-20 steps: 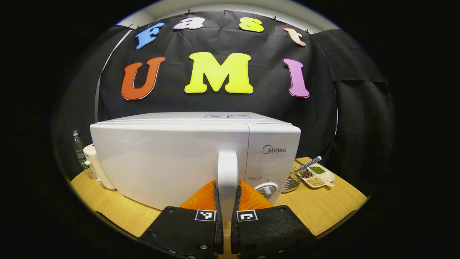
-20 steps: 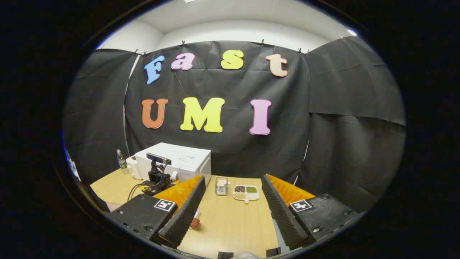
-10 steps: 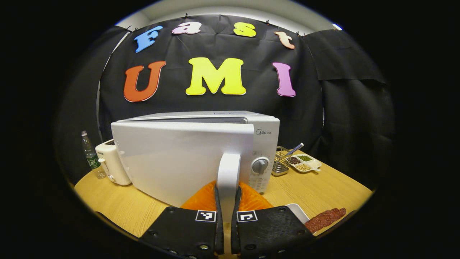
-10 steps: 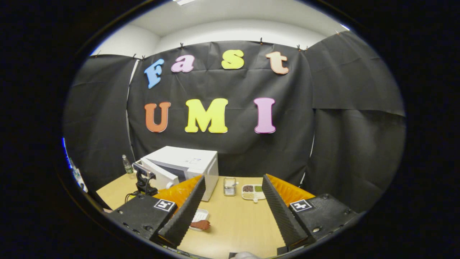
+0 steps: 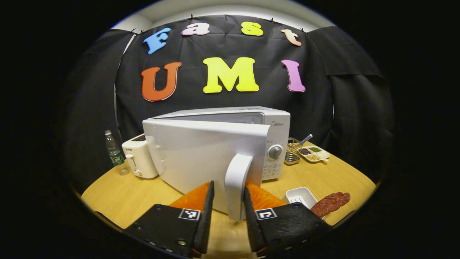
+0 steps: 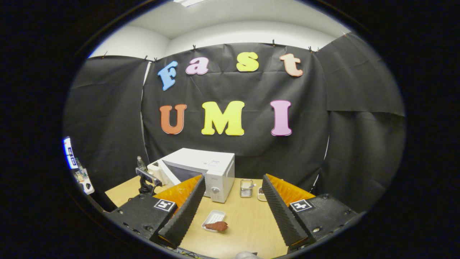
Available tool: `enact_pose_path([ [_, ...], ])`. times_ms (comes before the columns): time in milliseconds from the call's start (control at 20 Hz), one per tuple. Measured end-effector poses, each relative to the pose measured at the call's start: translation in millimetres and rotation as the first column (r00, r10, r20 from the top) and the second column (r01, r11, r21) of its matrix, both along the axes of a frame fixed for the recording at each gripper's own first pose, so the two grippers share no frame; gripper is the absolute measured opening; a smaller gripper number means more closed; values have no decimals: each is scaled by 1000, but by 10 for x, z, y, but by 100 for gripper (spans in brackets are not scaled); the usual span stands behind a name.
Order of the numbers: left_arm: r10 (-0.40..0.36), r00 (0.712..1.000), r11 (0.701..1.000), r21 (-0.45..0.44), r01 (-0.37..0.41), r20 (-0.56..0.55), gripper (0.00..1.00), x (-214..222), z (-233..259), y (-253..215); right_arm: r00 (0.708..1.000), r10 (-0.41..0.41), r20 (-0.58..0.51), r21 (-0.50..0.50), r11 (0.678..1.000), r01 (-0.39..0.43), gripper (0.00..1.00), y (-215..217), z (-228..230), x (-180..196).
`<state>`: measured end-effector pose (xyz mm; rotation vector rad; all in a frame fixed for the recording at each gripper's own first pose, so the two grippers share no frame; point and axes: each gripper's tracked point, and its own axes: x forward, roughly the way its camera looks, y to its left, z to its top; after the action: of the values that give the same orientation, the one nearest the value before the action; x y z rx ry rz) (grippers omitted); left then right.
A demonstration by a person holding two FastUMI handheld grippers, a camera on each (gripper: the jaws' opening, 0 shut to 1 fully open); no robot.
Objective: Open the microwave oven with the left hand, put the food in, and close the microwave oven.
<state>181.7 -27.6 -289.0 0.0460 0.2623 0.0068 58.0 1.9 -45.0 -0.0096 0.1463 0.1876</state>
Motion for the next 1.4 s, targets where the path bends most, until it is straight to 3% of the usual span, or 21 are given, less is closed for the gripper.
enact_pose_path([
  [100, 10, 1000, 1000, -9, -10, -17, 84, -15, -13, 57, 1000, -5, 9, -2, 1000, 5, 100, -13, 32, -57],
  [150, 7, 1000, 1000, -10, -7, -19, 89, -22, -4, 66, 1000, -10, 14, -7, 1000, 10, 96, -35, 36, -68],
  [200, 7, 1000, 1000, -9, -7, -18, 91, -36, 2, 72, 1000, -13, 16, -11, 1000, 13, 100, -50, 39, -86],
  [250, 10, 1000, 1000, -3, -10, -18, 92, -54, -3, 99, 1000, -16, 14, -11, 1000, 16, 96, -60, 31, -100],
  [400, 22, 1000, 1000, 1, -22, -18, 94, -119, 6, 145, 1000, -21, 5, 5, 1000, 21, 100, -72, 10, -125],
  [450, 25, 1000, 1000, -1, -25, -19, 88, -143, 17, 163, 1000, -19, 4, 8, 1000, 19, 96, -62, 9, -142],
  [500, 25, 999, 1000, -3, -25, -23, 94, -168, 22, 184, 1000, -14, 2, 7, 1000, 14, 100, -41, 7, -150],
  [700, 34, 999, 999, 17, -33, -19, 94, -344, 70, 345, 1000, 12, -2, 11, 1000, -12, 96, 83, 3, -169],
  [1000, 95, 995, 995, 37, -94, -19, 94, -739, 82, 811, 997, 76, -7, 27, 997, -76, 100, 437, -25, -260],
  [1050, 106, 994, 994, 43, -105, -20, 94, -793, 68, 912, 996, 86, -10, 29, 996, -86, 96, 497, -34, -286],
  [1400, 169, 985, 984, 64, -167, -35, 94, -1185, 16, 1504, 991, 133, -22, 39, 990, -132, 96, 863, -75, -457],
])
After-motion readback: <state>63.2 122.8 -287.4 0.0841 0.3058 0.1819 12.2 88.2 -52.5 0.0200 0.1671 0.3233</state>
